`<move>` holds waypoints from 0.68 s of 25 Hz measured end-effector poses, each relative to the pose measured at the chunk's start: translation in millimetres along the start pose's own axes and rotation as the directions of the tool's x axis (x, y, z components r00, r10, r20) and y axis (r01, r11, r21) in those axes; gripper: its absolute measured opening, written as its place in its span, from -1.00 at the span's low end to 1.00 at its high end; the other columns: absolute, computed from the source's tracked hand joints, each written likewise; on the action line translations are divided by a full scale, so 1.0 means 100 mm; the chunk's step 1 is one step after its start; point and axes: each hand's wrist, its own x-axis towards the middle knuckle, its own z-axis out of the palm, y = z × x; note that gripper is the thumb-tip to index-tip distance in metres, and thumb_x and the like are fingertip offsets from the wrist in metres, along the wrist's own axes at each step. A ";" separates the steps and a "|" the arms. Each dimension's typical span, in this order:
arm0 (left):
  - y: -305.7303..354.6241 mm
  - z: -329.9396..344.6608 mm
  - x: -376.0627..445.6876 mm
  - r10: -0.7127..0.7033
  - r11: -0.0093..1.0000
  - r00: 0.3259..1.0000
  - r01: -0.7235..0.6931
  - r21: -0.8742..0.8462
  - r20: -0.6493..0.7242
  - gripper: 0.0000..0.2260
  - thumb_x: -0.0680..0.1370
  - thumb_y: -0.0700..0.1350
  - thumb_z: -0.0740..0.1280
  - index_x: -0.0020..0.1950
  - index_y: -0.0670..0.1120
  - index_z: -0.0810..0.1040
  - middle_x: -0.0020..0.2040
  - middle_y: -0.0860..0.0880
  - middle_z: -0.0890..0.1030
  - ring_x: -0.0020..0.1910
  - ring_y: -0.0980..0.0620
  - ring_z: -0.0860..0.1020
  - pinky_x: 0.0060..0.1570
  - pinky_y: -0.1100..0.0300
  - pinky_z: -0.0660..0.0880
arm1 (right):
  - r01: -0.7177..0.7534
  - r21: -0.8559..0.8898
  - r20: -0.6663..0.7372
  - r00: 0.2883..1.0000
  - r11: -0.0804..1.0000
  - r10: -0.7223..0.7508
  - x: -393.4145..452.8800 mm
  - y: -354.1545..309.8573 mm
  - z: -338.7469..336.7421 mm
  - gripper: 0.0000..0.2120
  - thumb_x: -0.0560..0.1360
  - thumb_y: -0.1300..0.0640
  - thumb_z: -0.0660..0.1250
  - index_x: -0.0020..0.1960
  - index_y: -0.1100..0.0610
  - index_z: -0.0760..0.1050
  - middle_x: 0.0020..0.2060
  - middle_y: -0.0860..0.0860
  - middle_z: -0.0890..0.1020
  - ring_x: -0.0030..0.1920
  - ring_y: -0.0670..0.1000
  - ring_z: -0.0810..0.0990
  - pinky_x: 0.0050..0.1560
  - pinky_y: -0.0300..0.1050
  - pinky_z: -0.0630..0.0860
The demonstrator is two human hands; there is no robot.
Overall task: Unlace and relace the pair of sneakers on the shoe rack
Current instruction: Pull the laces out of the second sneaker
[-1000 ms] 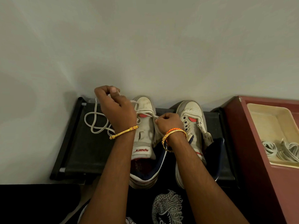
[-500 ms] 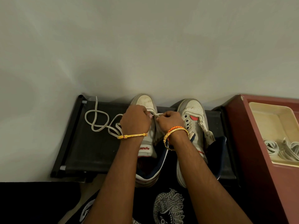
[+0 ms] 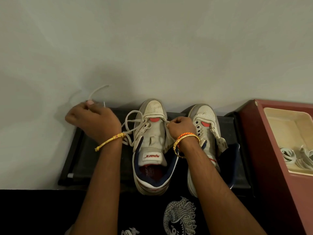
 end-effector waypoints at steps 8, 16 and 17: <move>-0.17 -0.09 -0.32 -0.349 0.878 0.506 -0.117 0.464 0.789 -0.36 0.21 0.25 0.31 0.24 0.00 0.45 0.26 -0.09 0.46 0.22 -0.13 0.45 0.24 -0.16 0.38 | 0.531 -0.427 0.200 0.845 0.732 -0.496 -0.01 -0.13 0.12 -0.77 0.44 0.23 0.29 0.08 0.09 0.57 0.02 0.12 0.58 0.12 0.16 0.47 0.08 0.02 0.49; -0.24 -0.08 -0.55 -0.167 0.882 0.665 -0.230 0.412 0.728 -0.68 0.49 -0.28 0.30 0.25 -0.18 0.50 0.15 -0.14 0.57 0.12 -0.09 0.52 -0.07 0.22 0.39 | 0.573 -0.531 0.237 0.808 0.625 -0.539 0.04 -0.07 0.23 -0.78 0.56 0.10 0.24 0.17 0.04 0.55 0.07 0.07 0.57 0.19 0.11 0.40 0.03 -0.03 0.44; -0.24 -0.08 -0.58 -0.165 0.892 0.700 -0.194 0.408 0.694 -0.65 0.47 -0.28 0.32 0.26 -0.17 0.49 0.17 -0.14 0.55 0.15 -0.09 0.51 -0.05 0.23 0.40 | 0.568 -0.508 0.213 0.811 0.647 -0.545 0.04 -0.06 0.23 -0.80 0.56 0.11 0.25 0.13 0.06 0.57 0.04 0.07 0.58 0.16 0.11 0.43 0.00 -0.04 0.44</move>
